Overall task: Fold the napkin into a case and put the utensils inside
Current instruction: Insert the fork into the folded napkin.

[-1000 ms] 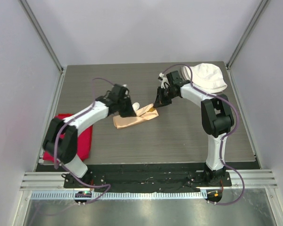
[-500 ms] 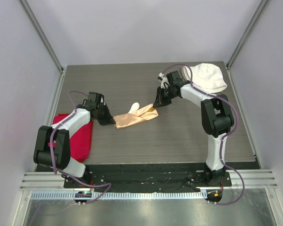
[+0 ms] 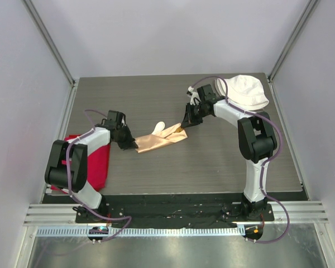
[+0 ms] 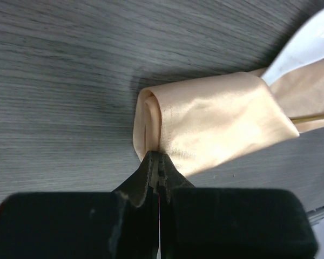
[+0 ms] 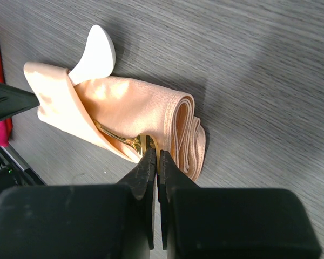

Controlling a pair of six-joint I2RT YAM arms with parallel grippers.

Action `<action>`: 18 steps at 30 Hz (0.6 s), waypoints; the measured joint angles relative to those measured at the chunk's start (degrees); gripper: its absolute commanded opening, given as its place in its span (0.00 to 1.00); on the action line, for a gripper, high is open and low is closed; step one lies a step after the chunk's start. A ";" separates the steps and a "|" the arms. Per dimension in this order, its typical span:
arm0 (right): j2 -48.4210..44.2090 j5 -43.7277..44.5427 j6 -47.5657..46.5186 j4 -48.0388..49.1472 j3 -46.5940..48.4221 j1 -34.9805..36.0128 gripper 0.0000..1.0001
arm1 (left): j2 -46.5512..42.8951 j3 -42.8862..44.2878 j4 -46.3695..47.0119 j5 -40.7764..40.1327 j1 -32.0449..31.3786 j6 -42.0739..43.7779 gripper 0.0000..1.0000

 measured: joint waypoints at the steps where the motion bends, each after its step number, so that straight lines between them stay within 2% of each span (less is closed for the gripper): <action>1: 0.00 0.00 0.00 0.04 0.00 0.02 0.06 | 0.57 0.07 0.00 -0.46 0.00 -0.02 0.00; 18: -1.27 3.26 4.00 0.92 -1.18 3.06 0.10 | 0.24 -3.76 5.27 -2.03 -0.37 -3.19 0.00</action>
